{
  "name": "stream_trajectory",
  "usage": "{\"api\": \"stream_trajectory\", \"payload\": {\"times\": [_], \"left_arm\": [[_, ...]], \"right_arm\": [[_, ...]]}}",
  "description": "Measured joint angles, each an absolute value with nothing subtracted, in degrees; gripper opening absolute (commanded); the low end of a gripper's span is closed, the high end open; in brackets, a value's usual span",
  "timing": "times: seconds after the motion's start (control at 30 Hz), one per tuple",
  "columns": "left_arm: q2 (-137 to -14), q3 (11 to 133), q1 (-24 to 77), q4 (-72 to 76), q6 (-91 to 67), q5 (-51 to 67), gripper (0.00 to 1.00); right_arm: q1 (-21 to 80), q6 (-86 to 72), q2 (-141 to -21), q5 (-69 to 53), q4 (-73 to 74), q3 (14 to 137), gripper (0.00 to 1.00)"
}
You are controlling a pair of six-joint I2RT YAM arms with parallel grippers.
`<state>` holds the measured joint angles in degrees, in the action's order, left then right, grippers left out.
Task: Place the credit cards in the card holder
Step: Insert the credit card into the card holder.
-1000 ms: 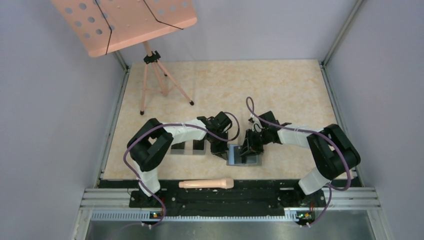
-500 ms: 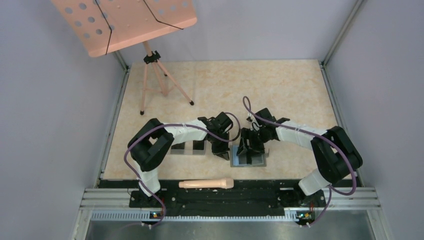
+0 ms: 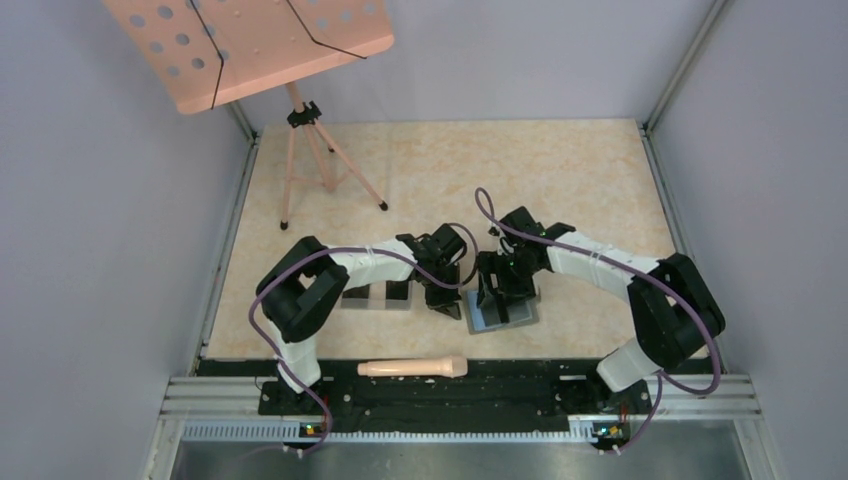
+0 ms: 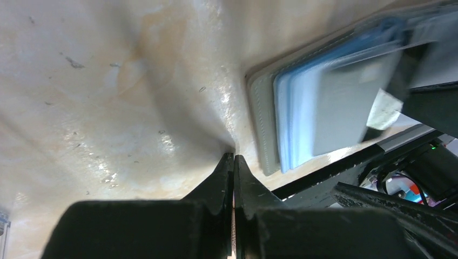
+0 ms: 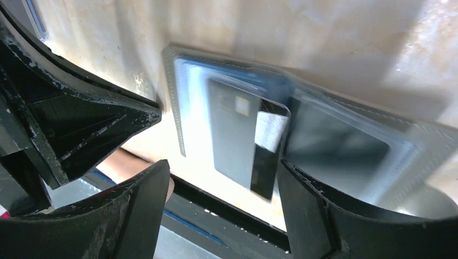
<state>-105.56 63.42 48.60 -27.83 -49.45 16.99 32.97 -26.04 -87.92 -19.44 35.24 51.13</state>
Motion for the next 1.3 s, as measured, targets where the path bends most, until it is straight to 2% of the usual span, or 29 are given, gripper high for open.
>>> {"api": "stream_trajectory", "payload": {"times": [0.27, 0.4, 0.77, 0.87, 0.97, 1.07, 1.2, 1.3], "left_arm": [[-106.06, 63.42, 48.75, -26.04, -49.87, 17.87, 0.00], [-106.30, 63.44, 48.75, -25.71, -49.91, 18.44, 0.00], [-106.76, 63.77, 48.75, -25.63, -50.41, 19.14, 0.00], [-106.85, 63.88, 48.75, -25.69, -50.52, 19.25, 0.00], [-106.91, 64.05, 48.73, -26.15, -50.46, 19.25, 0.00], [-107.00, 64.36, 48.73, -27.27, -50.26, 19.22, 0.00], [-107.02, 64.79, 48.75, -28.88, -49.43, 18.83, 0.02], [-107.02, 65.39, 48.84, -30.35, -48.69, 17.82, 0.10]], "right_arm": [[33.28, -24.86, -85.82, -15.03, 39.07, 52.31, 0.73], [33.28, -24.56, -85.67, -14.57, 39.03, 52.27, 0.70], [33.67, -25.76, -89.52, -20.69, 34.48, 50.24, 0.66], [34.28, -26.28, -90.35, -22.44, 33.43, 50.24, 0.59], [34.39, -27.09, -90.52, -23.75, 33.10, 50.24, 0.44], [34.39, -28.12, -90.50, -25.02, 32.23, 50.24, 0.35], [34.39, -28.77, -90.50, -25.54, 32.12, 50.24, 0.36], [34.41, -28.95, -90.43, -25.87, 32.14, 50.24, 0.45]]}}
